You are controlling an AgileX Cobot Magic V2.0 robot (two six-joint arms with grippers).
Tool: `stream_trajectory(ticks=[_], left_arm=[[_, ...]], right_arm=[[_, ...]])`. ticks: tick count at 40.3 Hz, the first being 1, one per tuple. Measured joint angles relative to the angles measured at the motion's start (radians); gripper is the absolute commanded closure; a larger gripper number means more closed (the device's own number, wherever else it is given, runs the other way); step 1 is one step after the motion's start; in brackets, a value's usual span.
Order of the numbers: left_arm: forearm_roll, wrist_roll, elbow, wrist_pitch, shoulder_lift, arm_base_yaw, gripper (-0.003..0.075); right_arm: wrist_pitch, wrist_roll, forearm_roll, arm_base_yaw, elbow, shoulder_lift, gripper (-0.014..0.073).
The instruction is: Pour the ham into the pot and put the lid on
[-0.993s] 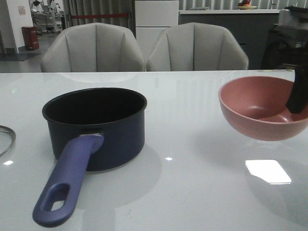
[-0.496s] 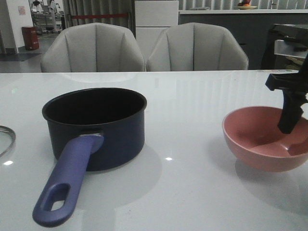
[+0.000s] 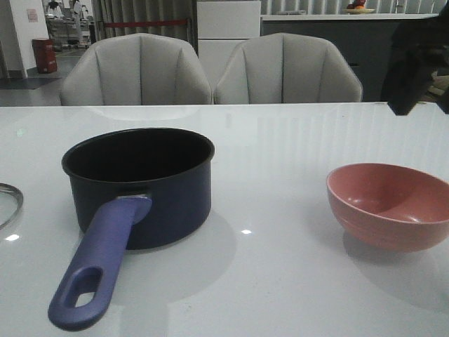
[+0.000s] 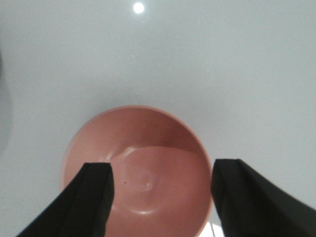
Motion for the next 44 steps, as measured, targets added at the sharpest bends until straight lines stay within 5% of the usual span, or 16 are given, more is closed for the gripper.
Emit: stream_trajectory(ticks=[33, 44], left_arm=[[0.000, 0.000, 0.000, 0.000, 0.000, 0.000, 0.0041], [0.000, 0.000, 0.000, 0.000, 0.000, 0.000, 0.0041]], right_arm=[[-0.526, -0.006, 0.045, 0.231, 0.616, -0.888, 0.0065], [-0.584, -0.006, 0.050, 0.299, 0.789, -1.144, 0.0065]])
